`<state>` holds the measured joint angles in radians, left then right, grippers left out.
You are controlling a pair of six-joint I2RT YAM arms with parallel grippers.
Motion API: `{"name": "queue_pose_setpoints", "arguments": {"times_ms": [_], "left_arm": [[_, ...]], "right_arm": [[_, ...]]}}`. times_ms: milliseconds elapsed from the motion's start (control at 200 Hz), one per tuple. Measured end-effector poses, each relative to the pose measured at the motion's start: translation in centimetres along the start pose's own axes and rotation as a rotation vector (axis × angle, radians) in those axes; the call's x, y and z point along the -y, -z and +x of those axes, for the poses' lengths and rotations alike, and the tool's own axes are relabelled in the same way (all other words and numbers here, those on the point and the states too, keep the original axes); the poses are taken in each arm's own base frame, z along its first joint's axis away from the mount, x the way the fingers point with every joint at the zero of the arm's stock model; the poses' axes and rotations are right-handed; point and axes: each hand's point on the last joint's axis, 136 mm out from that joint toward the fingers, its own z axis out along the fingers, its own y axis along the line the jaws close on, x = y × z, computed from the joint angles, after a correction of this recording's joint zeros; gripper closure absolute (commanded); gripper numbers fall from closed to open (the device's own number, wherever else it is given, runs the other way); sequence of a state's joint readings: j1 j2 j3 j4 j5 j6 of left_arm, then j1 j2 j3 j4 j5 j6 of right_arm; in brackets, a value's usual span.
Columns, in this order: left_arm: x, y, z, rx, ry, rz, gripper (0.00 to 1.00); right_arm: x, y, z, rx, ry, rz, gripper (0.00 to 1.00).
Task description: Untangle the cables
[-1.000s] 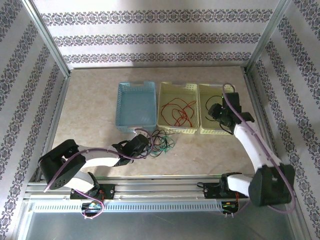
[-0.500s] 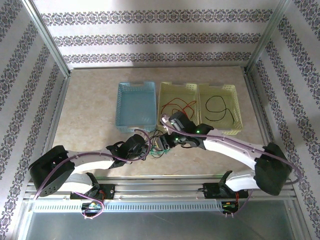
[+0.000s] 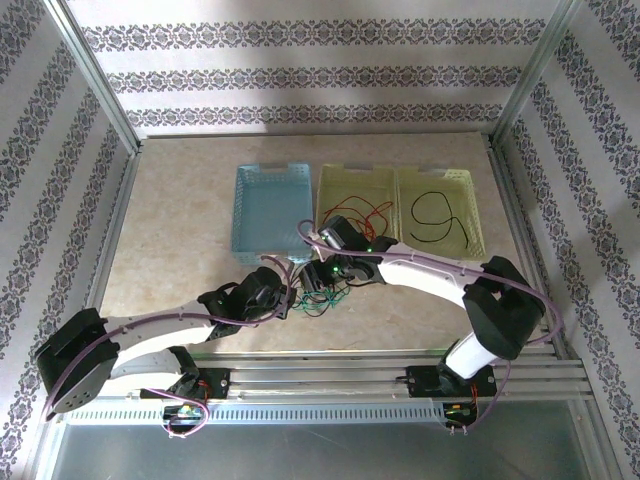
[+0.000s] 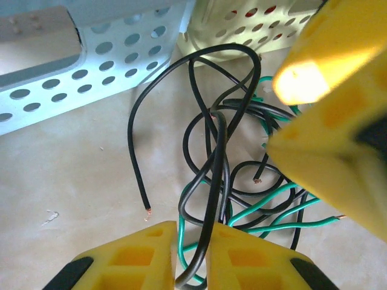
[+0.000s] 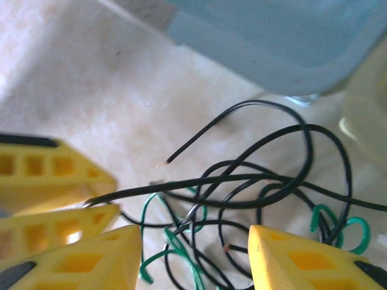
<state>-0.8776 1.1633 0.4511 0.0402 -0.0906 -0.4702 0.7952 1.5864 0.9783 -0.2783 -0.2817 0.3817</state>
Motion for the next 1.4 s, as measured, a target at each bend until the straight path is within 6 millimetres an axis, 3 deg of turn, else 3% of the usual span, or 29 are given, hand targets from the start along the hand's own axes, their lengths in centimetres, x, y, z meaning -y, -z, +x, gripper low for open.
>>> {"name": "queue_pose_setpoints", "arguments": {"times_ms": [260,515,720,825,1119,1304,1399], "left_arm": [[-0.4,0.0,0.0,0.003,0.0,-0.02,0.86],[-0.6,-0.6,0.7,-0.027,-0.006,-0.034,0.93],[-0.5,-0.8,0.8,-0.035,-0.007,-0.034,1.0],[-0.5,-0.8,0.7,-0.034,-0.007,-0.033,1.0],[-0.2,-0.9,0.9,-0.044,-0.007,-0.016,1.0],[-0.5,-0.9,0.8,-0.036,-0.001,-0.031,1.0],[-0.9,-0.8,0.5,-0.021,0.016,-0.058,1.0]], "right_arm": [[0.9,-0.5,-2.3,0.064,-0.107,-0.045,0.51],[1.4,-3.1,-1.0,-0.009,-0.165,-0.064,0.53],[1.3,-3.4,-1.1,-0.011,-0.18,-0.067,0.53],[1.1,-3.3,-1.5,-0.002,-0.18,-0.073,0.6],[0.5,-4.1,-1.6,0.0,-0.19,-0.091,0.97],[0.1,-3.9,-2.1,0.027,-0.172,-0.106,1.0],[-0.5,-2.5,-2.1,0.05,-0.149,-0.124,1.0]]}}
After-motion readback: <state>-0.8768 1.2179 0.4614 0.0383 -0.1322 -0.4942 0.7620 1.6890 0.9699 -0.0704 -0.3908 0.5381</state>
